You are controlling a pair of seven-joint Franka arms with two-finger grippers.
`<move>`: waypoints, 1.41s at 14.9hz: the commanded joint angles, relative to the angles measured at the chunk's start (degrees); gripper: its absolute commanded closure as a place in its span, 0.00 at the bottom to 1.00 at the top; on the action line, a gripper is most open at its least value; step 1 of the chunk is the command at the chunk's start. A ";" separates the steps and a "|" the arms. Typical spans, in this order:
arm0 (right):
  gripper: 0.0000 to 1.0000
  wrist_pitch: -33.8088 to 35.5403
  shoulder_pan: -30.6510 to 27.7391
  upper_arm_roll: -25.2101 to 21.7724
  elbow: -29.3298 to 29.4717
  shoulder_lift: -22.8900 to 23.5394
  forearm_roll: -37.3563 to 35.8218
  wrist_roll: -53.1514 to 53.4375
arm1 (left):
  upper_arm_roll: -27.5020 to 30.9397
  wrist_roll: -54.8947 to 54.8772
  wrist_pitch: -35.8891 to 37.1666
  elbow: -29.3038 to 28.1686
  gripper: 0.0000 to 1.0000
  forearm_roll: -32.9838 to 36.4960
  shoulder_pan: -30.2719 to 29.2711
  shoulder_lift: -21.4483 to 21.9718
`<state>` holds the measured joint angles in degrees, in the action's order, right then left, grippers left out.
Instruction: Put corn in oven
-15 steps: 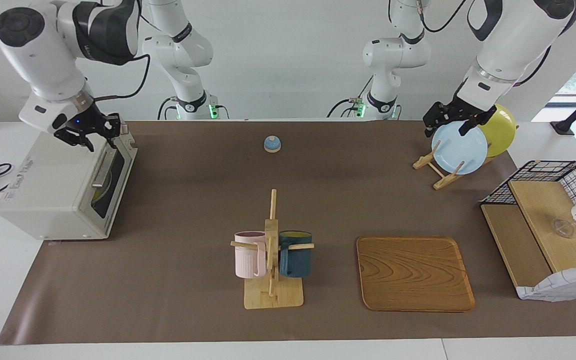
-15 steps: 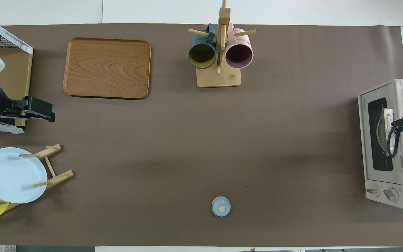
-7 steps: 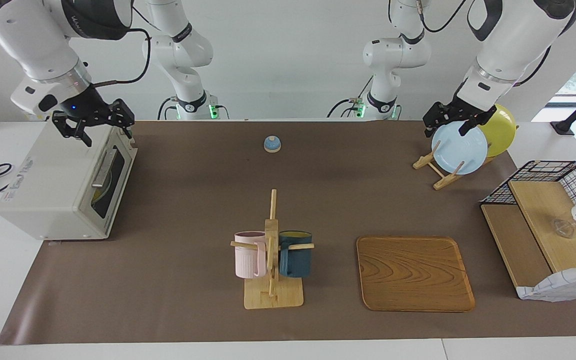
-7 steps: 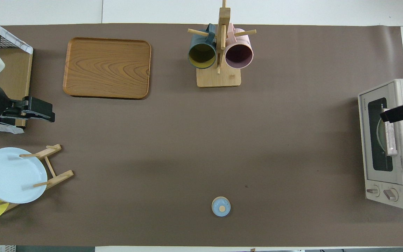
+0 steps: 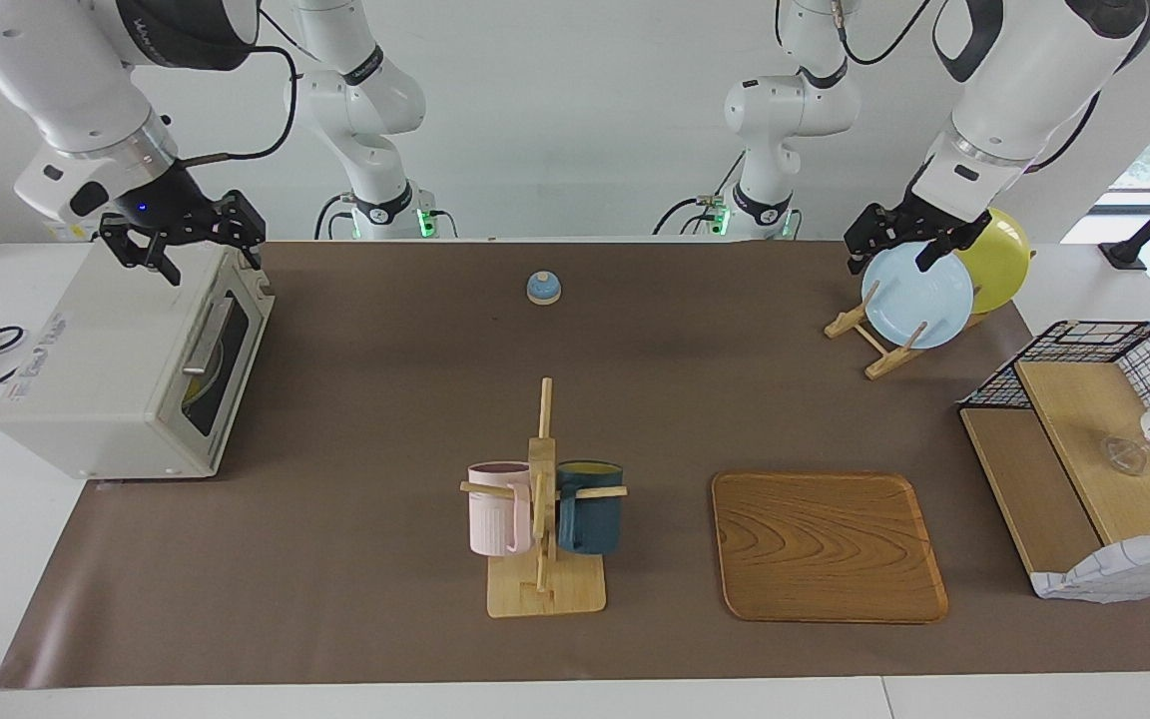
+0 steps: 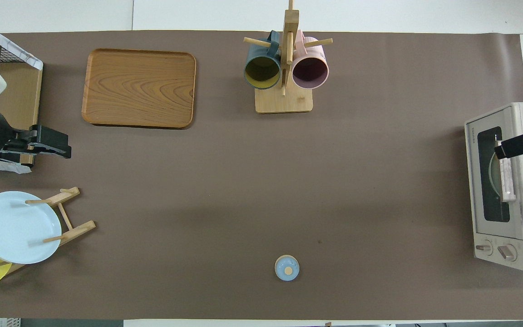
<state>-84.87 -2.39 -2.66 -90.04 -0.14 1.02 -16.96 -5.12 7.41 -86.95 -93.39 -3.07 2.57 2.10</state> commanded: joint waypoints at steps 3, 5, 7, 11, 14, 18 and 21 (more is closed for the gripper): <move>0.00 1.46 -0.16 0.20 1.79 1.11 0.74 5.68 | -0.33 -0.11 1.00 0.31 0.00 0.96 -0.55 0.45; 0.00 1.37 -0.07 0.29 1.88 1.11 0.83 7.11 | -0.33 -0.11 1.00 0.31 0.00 0.96 -0.55 0.45; 0.00 1.46 0.02 0.29 1.97 1.28 0.74 7.11 | -0.33 -0.20 1.00 0.31 0.00 0.96 -0.55 0.45; 0.00 1.20 1.77 -0.75 1.71 1.02 0.13 7.20 | -0.33 -0.11 1.00 0.31 0.00 0.96 -0.55 0.45; 0.00 0.76 4.14 -0.94 1.09 0.05 -5.04 7.20 | -0.33 -0.11 1.00 0.31 0.00 0.96 -0.55 0.45; 0.00 0.84 3.97 -0.94 0.65 -0.30 -4.62 7.73 | -0.33 -0.11 1.00 0.22 0.00 0.96 -0.55 0.45; 0.00 0.32 4.32 -0.94 -0.48 -1.26 -3.05 10.89 | -0.33 -0.11 1.00 0.31 0.00 0.96 -0.55 0.45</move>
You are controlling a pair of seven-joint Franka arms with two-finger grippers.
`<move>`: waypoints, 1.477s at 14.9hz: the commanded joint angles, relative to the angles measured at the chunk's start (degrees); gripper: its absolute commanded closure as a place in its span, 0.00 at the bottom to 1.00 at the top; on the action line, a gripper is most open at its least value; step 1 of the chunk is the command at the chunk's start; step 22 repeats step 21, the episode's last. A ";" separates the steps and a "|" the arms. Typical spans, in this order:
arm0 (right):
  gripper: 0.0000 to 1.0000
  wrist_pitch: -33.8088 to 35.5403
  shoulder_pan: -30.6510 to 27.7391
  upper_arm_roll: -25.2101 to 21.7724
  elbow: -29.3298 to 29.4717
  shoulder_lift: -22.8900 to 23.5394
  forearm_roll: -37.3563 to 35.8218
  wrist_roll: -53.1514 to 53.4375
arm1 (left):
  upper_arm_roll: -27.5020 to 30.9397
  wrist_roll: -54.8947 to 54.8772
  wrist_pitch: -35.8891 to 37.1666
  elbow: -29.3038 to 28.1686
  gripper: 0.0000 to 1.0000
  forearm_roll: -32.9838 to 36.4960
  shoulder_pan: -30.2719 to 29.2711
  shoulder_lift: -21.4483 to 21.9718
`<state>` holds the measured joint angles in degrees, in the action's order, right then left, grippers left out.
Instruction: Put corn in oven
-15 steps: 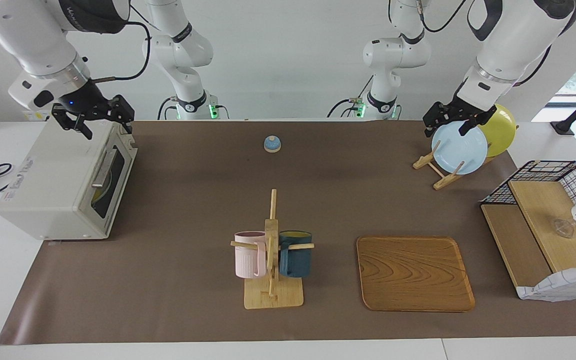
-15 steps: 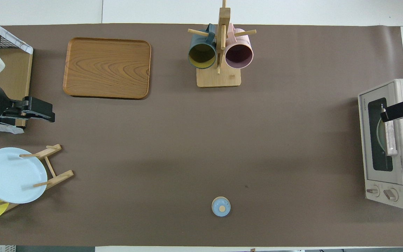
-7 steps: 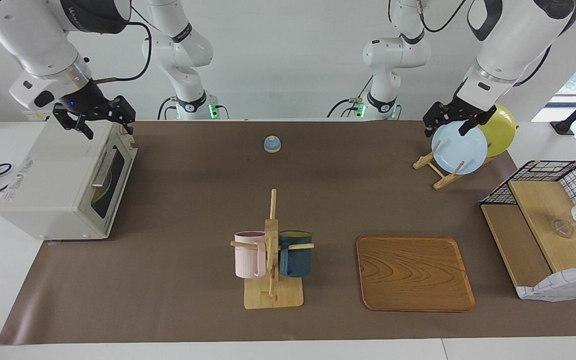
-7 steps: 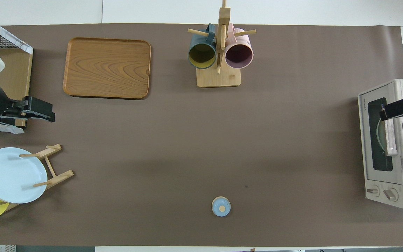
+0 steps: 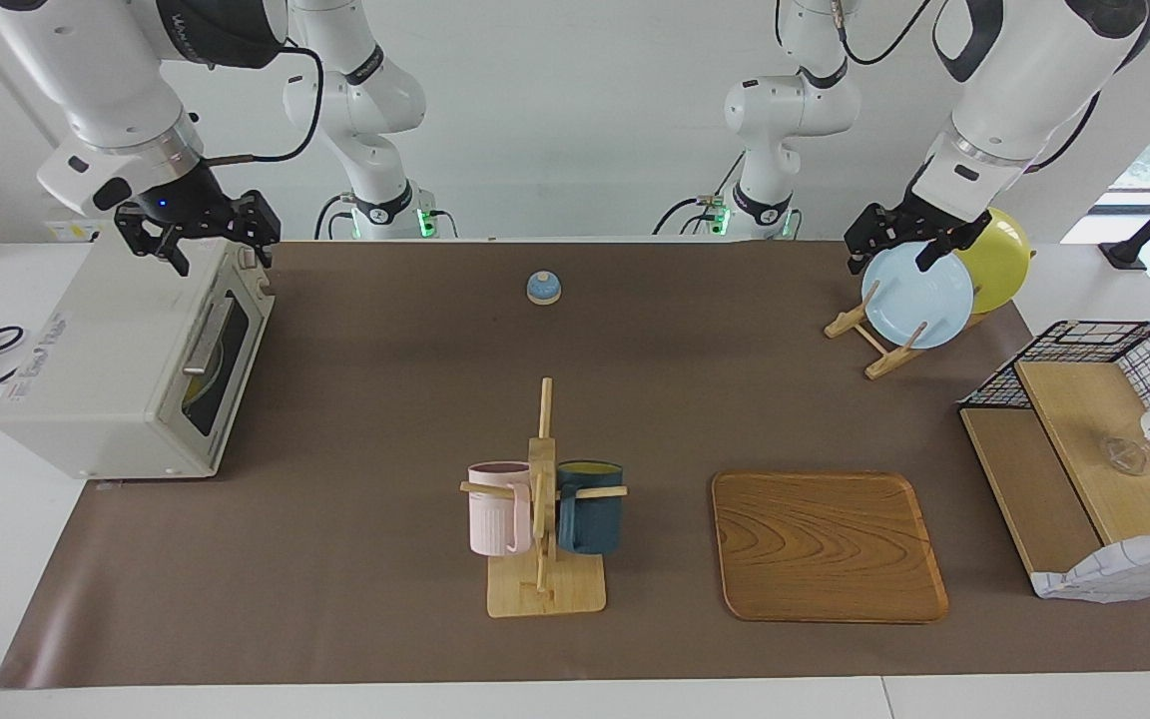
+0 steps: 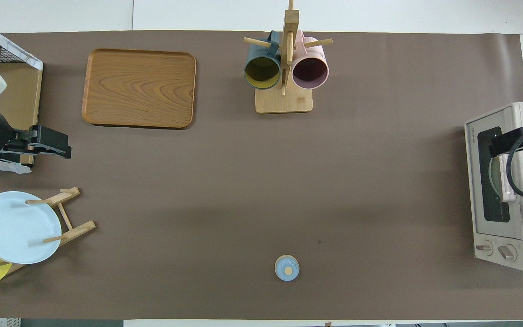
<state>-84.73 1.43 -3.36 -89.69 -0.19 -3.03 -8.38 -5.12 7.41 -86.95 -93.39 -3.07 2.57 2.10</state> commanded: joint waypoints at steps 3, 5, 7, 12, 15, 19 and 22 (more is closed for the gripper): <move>0.00 0.70 -0.02 -0.16 -0.58 -1.22 1.09 2.40 | -0.33 -0.11 1.00 0.22 0.00 0.96 -0.55 0.45; 0.00 1.94 -0.20 -0.16 -0.13 -1.22 1.44 2.40 | -0.33 -0.11 1.00 0.22 0.00 0.96 -0.55 0.45; 0.00 1.85 0.15 -0.16 -0.22 -1.31 1.36 2.40 | -0.33 -0.11 1.00 0.31 0.00 0.96 -0.55 0.45; 0.00 0.71 0.33 -0.07 -3.12 -3.77 1.79 2.14 | -0.33 -0.11 1.00 0.22 0.00 0.96 -0.55 0.45; 0.00 0.44 0.24 -0.25 -3.74 -4.30 1.79 2.05 | -0.33 -0.11 1.00 0.31 0.00 0.96 -0.55 0.45; 0.00 -0.08 -0.02 -0.25 -3.73 -4.12 1.79 2.14 | -0.33 -0.11 1.00 0.31 0.00 0.96 -0.55 0.45; 0.00 -0.35 -0.03 -0.25 -3.73 -4.12 1.79 2.14 | -0.33 -0.11 1.00 0.22 0.00 0.96 -0.55 0.45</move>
